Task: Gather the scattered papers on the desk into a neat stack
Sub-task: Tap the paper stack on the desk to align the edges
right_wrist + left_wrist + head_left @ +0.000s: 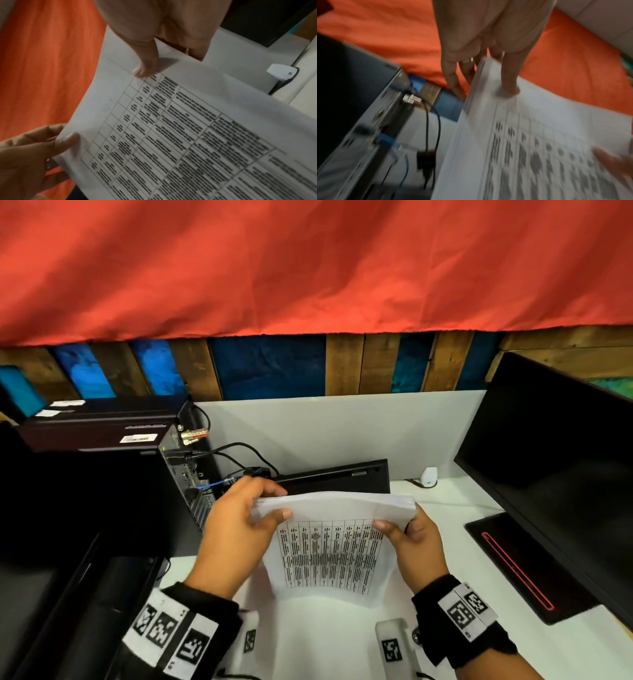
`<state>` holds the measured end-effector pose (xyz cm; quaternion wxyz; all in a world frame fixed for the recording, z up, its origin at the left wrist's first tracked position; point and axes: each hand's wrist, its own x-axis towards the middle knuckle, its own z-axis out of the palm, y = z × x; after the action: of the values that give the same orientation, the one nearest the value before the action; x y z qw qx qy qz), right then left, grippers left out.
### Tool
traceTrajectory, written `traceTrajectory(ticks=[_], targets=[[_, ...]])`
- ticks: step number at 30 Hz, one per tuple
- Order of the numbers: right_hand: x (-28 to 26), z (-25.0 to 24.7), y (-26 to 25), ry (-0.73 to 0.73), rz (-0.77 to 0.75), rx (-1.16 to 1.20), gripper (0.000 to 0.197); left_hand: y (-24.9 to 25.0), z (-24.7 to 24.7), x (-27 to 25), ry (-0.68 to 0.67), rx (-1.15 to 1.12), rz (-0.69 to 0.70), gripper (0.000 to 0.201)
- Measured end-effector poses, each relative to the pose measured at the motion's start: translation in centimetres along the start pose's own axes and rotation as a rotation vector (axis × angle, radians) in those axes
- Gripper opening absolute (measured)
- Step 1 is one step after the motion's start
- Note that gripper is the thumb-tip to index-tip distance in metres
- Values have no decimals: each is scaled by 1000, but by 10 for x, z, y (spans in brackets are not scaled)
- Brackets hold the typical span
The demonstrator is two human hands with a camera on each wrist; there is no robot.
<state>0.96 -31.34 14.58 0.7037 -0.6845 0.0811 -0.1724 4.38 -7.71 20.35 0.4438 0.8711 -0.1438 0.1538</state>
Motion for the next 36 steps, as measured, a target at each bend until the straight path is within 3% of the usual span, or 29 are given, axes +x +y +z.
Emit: traceTrajectory(ticks=[4, 10, 13, 16, 18, 21, 25, 30, 36], targets=[[5, 0, -9, -68, -11, 69, 28, 10, -12, 18, -219, 112, -74, 14], [11, -7, -29, -96, -114, 3, 19, 13, -7, 20, -325, 249, -61, 6], [11, -8, -33, -91, -112, 47, 27, 12, -3, 19, -248, 69, -75, 14], [10, -11, -33, -91, -103, 108, 35, -3, 4, 15, -95, -176, -117, 51], [12, -15, -32, -85, -84, 148, 34, -23, 15, 7, -78, -415, -232, 67], [15, -20, -20, -101, -3, 150, 40, -57, 40, -11, -187, -627, -458, 59], [7, -19, 18, -148, 224, -74, 34, -82, 69, -37, -270, -518, -603, 36], [1, -9, 25, -110, 197, -104, 23, -74, 79, -41, -27, -533, -594, 26], [5, -2, 2, -46, 104, -5, 29, -49, 59, -29, 43, -617, -475, 47]])
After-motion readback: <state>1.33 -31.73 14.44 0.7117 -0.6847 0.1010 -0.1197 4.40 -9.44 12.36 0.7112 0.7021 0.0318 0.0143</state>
